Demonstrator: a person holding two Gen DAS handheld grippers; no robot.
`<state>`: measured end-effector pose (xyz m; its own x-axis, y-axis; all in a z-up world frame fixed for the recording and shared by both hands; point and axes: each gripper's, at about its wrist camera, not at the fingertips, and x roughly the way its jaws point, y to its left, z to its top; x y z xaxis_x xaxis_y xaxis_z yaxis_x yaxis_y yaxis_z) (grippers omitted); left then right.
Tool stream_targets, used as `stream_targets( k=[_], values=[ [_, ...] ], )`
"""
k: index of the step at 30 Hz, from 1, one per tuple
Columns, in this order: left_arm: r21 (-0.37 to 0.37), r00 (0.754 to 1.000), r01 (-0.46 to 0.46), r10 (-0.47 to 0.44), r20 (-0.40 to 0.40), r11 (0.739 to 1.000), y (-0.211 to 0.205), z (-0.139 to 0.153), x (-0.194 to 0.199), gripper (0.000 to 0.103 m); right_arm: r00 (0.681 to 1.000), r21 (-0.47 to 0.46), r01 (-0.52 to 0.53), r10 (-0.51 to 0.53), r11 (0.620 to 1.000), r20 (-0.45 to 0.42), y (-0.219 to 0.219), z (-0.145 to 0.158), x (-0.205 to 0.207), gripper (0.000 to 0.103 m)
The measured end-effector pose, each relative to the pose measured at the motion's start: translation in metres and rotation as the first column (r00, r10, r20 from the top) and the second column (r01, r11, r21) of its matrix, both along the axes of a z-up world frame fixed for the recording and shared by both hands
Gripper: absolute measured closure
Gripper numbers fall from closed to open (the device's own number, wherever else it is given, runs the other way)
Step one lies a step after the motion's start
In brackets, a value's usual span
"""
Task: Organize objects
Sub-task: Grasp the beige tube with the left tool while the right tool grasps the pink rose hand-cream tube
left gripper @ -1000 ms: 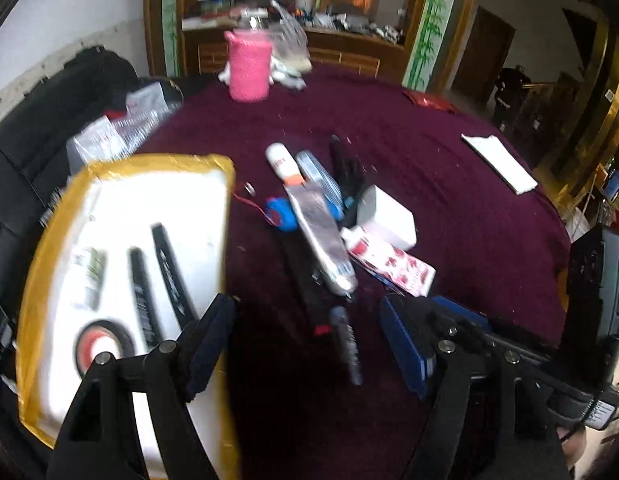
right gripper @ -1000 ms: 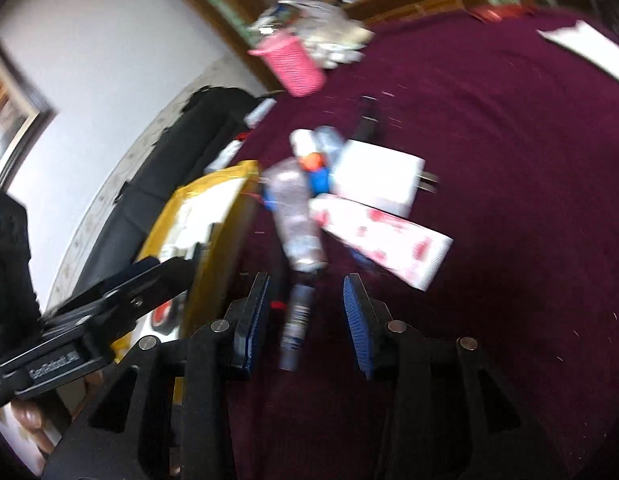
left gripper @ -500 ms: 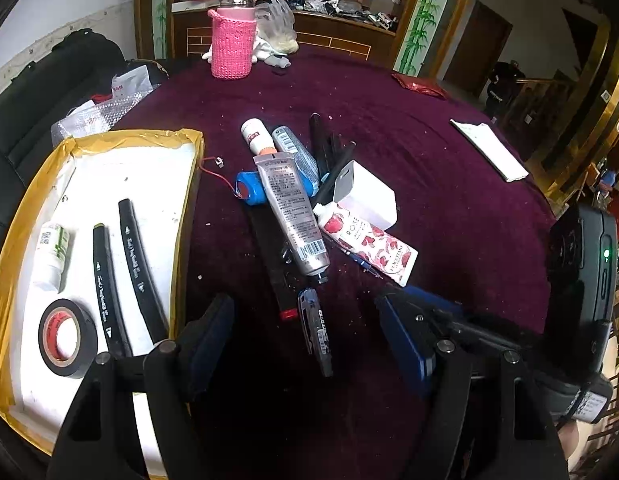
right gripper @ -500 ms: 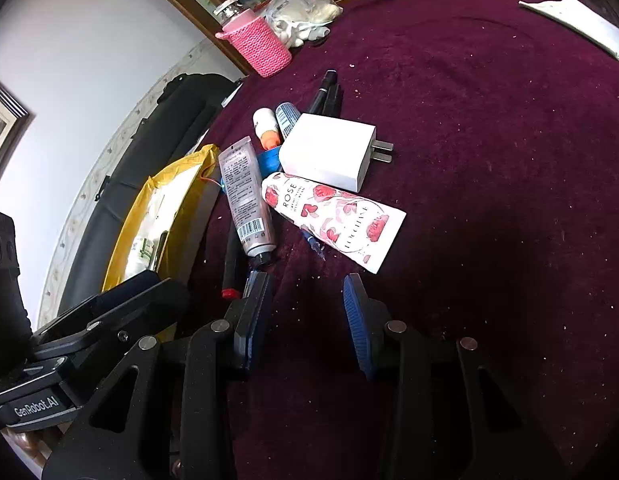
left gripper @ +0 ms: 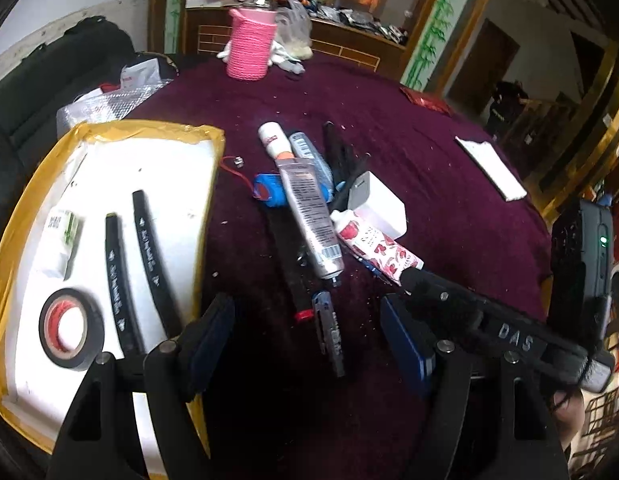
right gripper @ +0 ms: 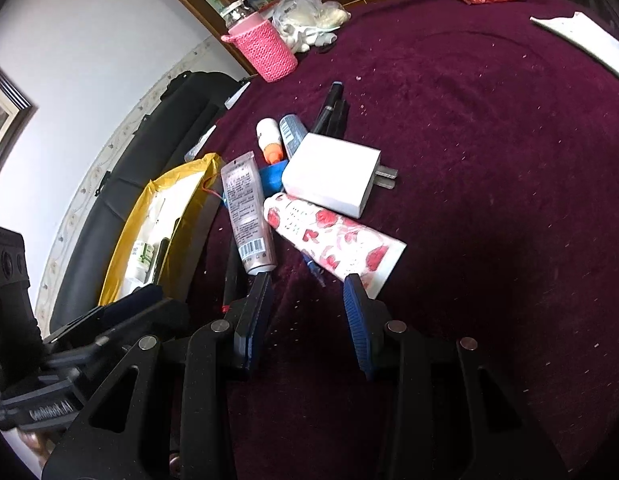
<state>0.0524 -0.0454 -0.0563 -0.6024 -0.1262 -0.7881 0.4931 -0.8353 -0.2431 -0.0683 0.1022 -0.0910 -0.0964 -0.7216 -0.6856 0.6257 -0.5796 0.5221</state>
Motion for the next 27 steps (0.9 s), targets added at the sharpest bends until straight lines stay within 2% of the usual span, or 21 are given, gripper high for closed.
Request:
stream_targets(
  k=[4,8,13,15,18,20,23,25,27],
  values=[
    [0.023,0.999,-0.036,0.037,-0.033,0.999,-0.008,-0.001,0.012,0.029,1.0,0.008,-0.011,0.011,1.0,-0.002,-0.003,0.001,-0.005,0.065],
    [0.021,0.999,-0.025,0.026,-0.038,0.999,-0.009,0.0,0.01,0.029,1.0,0.003,-0.017,0.017,1.0,-0.003,-0.009,0.001,-0.005,0.065],
    [0.017,0.999,0.003,-0.003,-0.034,1.0,-0.006,-0.004,0.007,0.029,0.995,0.062,0.004,0.002,0.998,-0.1,-0.012,0.008,-0.012,0.065],
    [0.031,0.999,0.009,-0.008,-0.033,0.999,-0.005,-0.006,0.005,0.029,0.993,0.07,-0.043,0.051,0.997,-0.11,-0.018,0.011,-0.02,0.065],
    [0.026,0.999,0.014,-0.013,-0.039,1.0,-0.003,-0.005,0.005,0.029,0.987,0.152,-0.112,0.128,0.982,-0.099,-0.04,0.004,-0.032,0.064],
    [0.022,0.999,0.008,-0.007,-0.041,1.0,-0.004,-0.005,0.007,0.029,0.974,0.189,-0.147,0.176,0.971,-0.144,-0.051,0.003,-0.03,0.052],
    [0.039,0.999,-0.017,0.019,-0.042,0.999,-0.01,-0.005,0.008,0.029,0.955,0.235,-0.213,0.252,0.948,-0.155,-0.061,-0.002,-0.022,0.052],
    [0.05,0.999,-0.022,0.025,-0.045,0.998,-0.013,-0.005,0.008,0.029,0.934,0.294,-0.202,0.274,0.934,-0.229,-0.068,-0.005,-0.013,0.052],
    [0.04,0.999,-0.02,0.022,-0.047,0.999,-0.013,-0.003,0.007,0.029,0.935,0.301,-0.179,0.257,0.937,-0.244,-0.066,-0.006,-0.01,0.056]
  ],
)
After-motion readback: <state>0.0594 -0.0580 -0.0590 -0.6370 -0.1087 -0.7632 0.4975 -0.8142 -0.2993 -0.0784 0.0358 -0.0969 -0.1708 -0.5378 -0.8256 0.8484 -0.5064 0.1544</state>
